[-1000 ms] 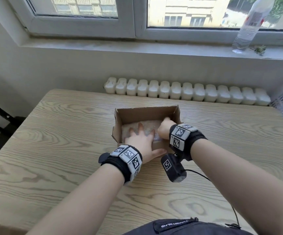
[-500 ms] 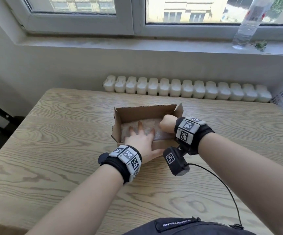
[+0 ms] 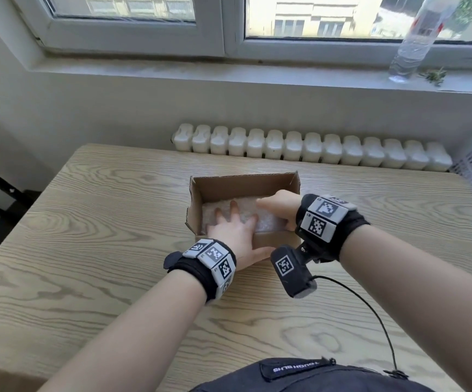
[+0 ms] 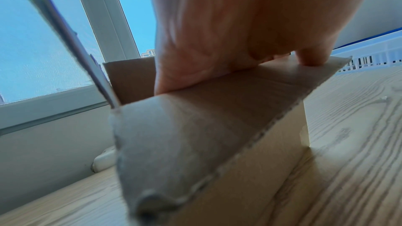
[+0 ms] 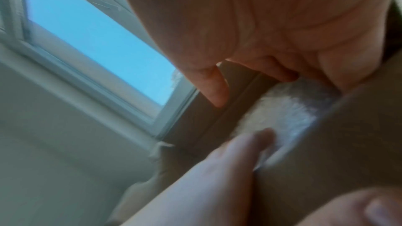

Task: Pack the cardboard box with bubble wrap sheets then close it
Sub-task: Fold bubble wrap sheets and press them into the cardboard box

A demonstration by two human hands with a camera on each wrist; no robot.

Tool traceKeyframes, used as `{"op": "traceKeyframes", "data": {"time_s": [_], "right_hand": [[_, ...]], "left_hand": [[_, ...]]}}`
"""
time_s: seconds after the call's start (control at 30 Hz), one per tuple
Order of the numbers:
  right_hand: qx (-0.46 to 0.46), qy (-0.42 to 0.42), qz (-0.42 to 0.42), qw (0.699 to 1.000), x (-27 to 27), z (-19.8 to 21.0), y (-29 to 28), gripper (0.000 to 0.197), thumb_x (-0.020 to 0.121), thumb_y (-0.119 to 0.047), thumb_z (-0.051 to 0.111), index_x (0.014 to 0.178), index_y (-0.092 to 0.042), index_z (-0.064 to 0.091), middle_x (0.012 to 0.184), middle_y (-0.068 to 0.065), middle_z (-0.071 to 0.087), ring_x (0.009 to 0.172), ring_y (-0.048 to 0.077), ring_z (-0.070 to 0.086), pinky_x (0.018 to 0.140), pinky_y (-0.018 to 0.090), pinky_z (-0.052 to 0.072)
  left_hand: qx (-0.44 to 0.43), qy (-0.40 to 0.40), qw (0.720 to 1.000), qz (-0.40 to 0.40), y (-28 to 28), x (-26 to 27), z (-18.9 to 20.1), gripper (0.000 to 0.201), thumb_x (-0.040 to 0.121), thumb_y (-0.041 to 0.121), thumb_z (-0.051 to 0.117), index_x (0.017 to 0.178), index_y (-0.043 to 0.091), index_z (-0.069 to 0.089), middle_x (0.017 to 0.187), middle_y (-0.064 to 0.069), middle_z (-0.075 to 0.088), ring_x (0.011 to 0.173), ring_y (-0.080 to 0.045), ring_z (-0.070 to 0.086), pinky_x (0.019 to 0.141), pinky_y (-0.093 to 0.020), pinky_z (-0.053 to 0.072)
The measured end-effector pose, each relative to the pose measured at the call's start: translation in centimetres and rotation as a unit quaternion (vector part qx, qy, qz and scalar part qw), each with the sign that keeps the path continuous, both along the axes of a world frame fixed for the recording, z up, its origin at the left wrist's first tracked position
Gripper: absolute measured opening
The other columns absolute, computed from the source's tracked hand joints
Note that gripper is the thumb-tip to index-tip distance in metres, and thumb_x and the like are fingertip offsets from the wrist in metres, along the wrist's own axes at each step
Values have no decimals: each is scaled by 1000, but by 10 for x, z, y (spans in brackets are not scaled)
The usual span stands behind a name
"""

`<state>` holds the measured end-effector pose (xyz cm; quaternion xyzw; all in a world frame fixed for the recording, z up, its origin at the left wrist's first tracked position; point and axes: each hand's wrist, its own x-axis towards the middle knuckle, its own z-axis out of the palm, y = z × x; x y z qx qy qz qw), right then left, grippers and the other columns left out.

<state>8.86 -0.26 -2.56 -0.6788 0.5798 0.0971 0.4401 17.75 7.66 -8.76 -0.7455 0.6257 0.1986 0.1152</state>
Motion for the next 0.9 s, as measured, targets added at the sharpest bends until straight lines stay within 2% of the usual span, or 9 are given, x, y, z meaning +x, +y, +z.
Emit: {"op": "traceKeyframes", "data": {"time_s": [0.07,0.1,0.23,0.37,0.5,0.57,0.67,0.77,0.9], "right_hand": [[7,-14,-23,1000,1,0,-2,42,99,-25,38,130,1,48,129,17,54,118,30,53,99,35,40],[3,-13,-25,1000,3,0,-2,45,99,-26,39,134,3,45,138,17,48,126,30,48,102,34,38],[-15,42,-29,999,12,-11,6,44,94,-25,45,129,1,46,128,16,57,108,27,58,83,29,44],[-52,85,21,995,12,-11,9,43,95,-29,40,124,0,52,125,17,59,113,31,58,94,32,45],[-120,152,111,975,7,-8,4,35,97,-19,39,121,-3,57,126,14,59,117,29,57,90,30,45],[-138,174,132,966,7,-16,2,38,94,-15,42,130,-9,52,133,13,53,123,30,52,97,36,44],[-81,162,162,970,6,-35,2,59,94,-18,44,149,-20,23,153,18,22,140,35,28,113,44,30],[-82,158,157,971,8,-43,0,64,91,-18,49,149,-22,20,153,20,20,139,36,30,112,43,32],[-81,164,164,969,10,-46,-4,72,91,-17,54,151,-18,14,150,19,28,138,32,34,110,39,36]], "left_hand": [[-6,5,1000,1,1,-1,1,84,76,75,41,146,35,17,160,-13,-8,143,-47,3,108,-60,28],[-7,10,1000,3,0,0,2,82,77,74,43,145,35,19,160,-12,-7,143,-46,4,108,-60,27],[-1,35,999,17,-2,2,6,95,71,78,49,147,31,16,160,-11,-3,143,-45,4,110,-59,27],[22,87,995,37,-6,10,12,106,62,79,58,147,31,17,158,-13,4,142,-46,9,111,-58,26],[34,91,995,34,-8,14,15,97,63,79,58,142,35,25,157,-14,8,141,-46,12,110,-57,29],[42,77,996,27,-8,14,13,99,64,81,54,145,35,20,159,-14,3,142,-47,7,113,-57,24],[52,78,995,23,-9,14,9,101,65,83,50,147,44,7,160,-11,-7,143,-48,-3,115,-58,15],[59,103,992,33,-12,18,12,82,76,77,42,145,51,6,161,-8,-5,144,-45,-4,116,-57,12],[-2,114,991,65,-15,24,19,44,94,44,41,137,35,41,148,-16,28,135,-40,29,111,-47,30]]}}
